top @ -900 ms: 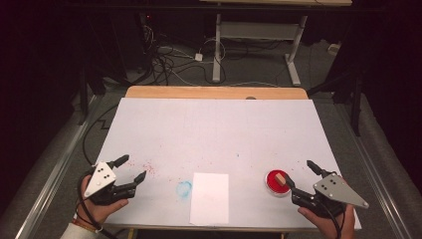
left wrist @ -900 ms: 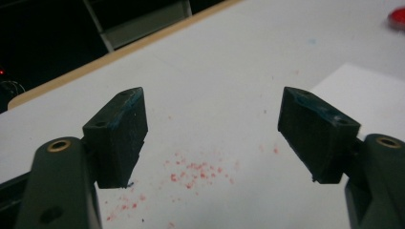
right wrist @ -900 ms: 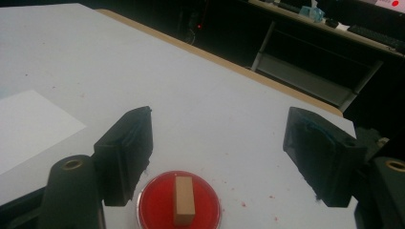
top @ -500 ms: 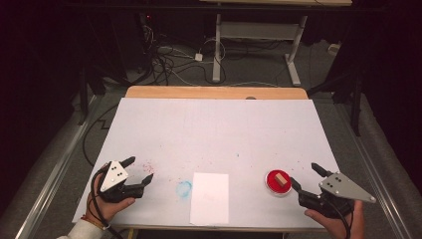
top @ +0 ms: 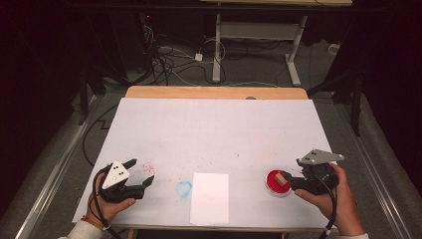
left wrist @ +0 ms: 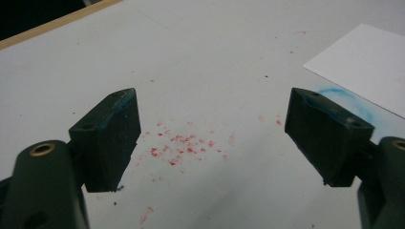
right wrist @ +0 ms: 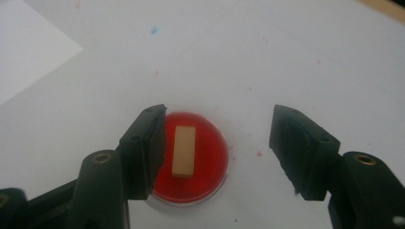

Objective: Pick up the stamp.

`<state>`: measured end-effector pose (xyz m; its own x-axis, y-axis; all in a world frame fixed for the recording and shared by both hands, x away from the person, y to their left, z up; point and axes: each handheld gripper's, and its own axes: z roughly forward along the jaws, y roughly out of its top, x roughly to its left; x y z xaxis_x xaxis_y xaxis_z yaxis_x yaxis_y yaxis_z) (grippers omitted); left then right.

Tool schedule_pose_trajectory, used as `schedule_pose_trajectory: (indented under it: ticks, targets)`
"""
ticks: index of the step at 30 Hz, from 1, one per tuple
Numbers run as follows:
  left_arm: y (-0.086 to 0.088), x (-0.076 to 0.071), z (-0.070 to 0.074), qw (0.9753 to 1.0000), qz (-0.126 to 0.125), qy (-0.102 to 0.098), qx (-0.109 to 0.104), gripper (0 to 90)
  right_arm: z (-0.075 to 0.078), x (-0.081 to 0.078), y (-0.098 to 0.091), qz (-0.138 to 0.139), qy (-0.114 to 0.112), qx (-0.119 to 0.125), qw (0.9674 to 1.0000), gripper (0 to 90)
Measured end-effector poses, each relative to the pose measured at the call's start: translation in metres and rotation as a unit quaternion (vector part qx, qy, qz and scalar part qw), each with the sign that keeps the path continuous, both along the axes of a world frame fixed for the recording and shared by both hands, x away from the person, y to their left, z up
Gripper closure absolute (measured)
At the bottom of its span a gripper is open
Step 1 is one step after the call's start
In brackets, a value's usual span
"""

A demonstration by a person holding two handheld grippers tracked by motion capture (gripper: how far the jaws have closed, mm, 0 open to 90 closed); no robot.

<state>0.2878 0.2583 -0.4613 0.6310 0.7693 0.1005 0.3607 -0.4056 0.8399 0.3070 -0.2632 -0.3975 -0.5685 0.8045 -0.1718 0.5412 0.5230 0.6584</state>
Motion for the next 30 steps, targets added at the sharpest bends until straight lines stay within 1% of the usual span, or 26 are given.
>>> schedule_pose_trajectory:
  ticks: [2, 4, 5, 6, 7, 9, 10, 11, 12, 14, 16, 17, 18, 19, 21, 23, 30]
  targets:
    - [0.0, 0.0, -0.001, 1.0, 0.001, 0.001, 0.005, 19.1, -0.007, 0.003, 0.003, 0.001, 0.02, -0.008, 0.9998, 44.4]
    - [0.0, 0.0, -0.001, 1.0, 0.0, 0.002, 0.006, 19.1, -0.013, 0.006, 0.006, 0.003, 0.032, -0.014, 0.9994, 48.4]
    - [0.0, 0.0, -0.001, 1.0, 0.0, 0.002, 0.006, 19.1, -0.013, 0.006, 0.006, 0.003, 0.032, -0.014, 0.9994, 48.4]
    - [0.001, -0.001, -0.001, 1.0, -0.003, 0.002, 0.008, 19.3, -0.019, 0.007, 0.008, 0.004, 0.043, -0.016, 0.999, 51.6]
    - [0.001, -0.001, -0.001, 1.0, -0.003, 0.002, 0.008, 19.5, -0.019, 0.007, 0.008, 0.004, 0.043, -0.016, 0.999, 51.6]
    - [0.001, -0.001, -0.001, 1.0, -0.005, 0.004, 0.007, 19.5, -0.023, 0.008, 0.009, 0.012, 0.046, -0.025, 0.9985, 56.1]
    - [0.0, -0.001, -0.001, 0.9999, -0.006, 0.004, 0.008, 19.5, -0.026, 0.008, 0.011, 0.014, 0.05, -0.025, 0.9983, 59.3]
    - [0.0, -0.001, -0.001, 0.9999, -0.005, 0.004, 0.01, 19.5, -0.026, 0.008, 0.011, 0.014, 0.05, -0.025, 0.9983, 59.3]
    - [0.0, 0.0, -0.001, 0.9999, -0.005, 0.004, 0.01, 19.7, -0.028, 0.008, 0.013, 0.019, 0.055, -0.026, 0.9979, 62.0]
    - [0.0, 0.0, -0.002, 0.9999, -0.005, 0.007, 0.011, 19.8, -0.03, 0.009, 0.013, 0.02, 0.056, -0.027, 0.9979, 63.5]
    - [0.0, 0.001, -0.002, 0.9999, -0.007, 0.008, 0.012, 20.0, -0.032, 0.01, 0.012, 0.018, 0.058, -0.03, 0.9977, 67.2]
    - [0.0, 0.001, -0.002, 0.9999, -0.007, 0.008, 0.013, 20.2, -0.034, 0.011, 0.012, 0.018, 0.061, -0.027, 0.9976, 69.9]
    - [-0.001, 0.001, -0.002, 0.9999, -0.007, 0.008, 0.013, 20.2, -0.034, 0.011, 0.012, 0.018, 0.061, -0.027, 0.9976, 69.9]
    - [-0.001, 0.001, -0.002, 0.9998, -0.008, 0.008, 0.015, 20.2, -0.035, 0.011, 0.012, 0.022, 0.064, -0.027, 0.9974, 72.1]
    - [-0.001, 0.001, -0.002, 0.9998, -0.008, 0.009, 0.015, 20.2, -0.036, 0.011, 0.012, 0.02, 0.063, -0.027, 0.9974, 72.5]
    - [-0.001, 0.001, -0.002, 0.9998, -0.007, 0.009, 0.017, 20.5, -0.038, 0.011, 0.013, 0.025, 0.062, -0.031, 0.9973, 75.5]
    - [-0.001, 0.001, -0.003, 0.9996, -0.008, 0.013, 0.023, 20.9, -0.038, 0.01, 0.013, 0.029, 0.058, -0.031, 0.9974, 76.4]
